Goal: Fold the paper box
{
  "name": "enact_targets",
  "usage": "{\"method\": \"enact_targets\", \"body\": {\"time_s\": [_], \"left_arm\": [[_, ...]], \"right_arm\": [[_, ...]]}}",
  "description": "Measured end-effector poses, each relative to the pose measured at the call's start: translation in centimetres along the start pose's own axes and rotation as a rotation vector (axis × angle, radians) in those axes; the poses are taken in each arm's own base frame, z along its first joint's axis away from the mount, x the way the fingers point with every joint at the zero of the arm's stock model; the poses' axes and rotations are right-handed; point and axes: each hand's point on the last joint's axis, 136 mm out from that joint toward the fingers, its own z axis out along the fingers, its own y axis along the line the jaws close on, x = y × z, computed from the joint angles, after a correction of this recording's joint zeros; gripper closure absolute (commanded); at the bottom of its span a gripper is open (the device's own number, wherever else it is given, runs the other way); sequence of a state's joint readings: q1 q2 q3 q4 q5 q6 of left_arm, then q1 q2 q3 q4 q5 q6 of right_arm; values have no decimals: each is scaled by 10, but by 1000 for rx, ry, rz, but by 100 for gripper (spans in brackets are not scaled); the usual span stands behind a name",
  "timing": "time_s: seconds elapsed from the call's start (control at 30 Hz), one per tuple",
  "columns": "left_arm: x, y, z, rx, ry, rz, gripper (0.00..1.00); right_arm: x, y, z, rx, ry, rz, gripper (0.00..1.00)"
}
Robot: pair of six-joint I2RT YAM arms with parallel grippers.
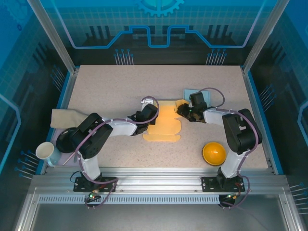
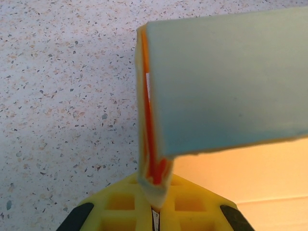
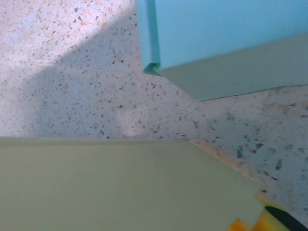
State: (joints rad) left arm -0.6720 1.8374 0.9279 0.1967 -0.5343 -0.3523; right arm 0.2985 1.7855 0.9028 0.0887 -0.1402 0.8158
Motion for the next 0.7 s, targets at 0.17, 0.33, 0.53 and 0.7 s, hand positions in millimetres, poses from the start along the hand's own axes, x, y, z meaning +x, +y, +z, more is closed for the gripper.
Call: {"method": "enact_targets", "body": {"time_s": [0.17,0.33,0.53,0.7], "left_arm": [[-1,-1,0,-3,5,-12,100],[-1,-1,1,-11,13,-17,100],[-2,0,2,-20,22,-30,100],[-2,4,3,-42,22,-27,100]], "right_arm": [[5,7,0,-52,-7,-1,68],[16,20,-3,-76,5,-21,69],[39,38,1,-88,36,-58,70],[41,44,9,-60,32,-75,68]]}}
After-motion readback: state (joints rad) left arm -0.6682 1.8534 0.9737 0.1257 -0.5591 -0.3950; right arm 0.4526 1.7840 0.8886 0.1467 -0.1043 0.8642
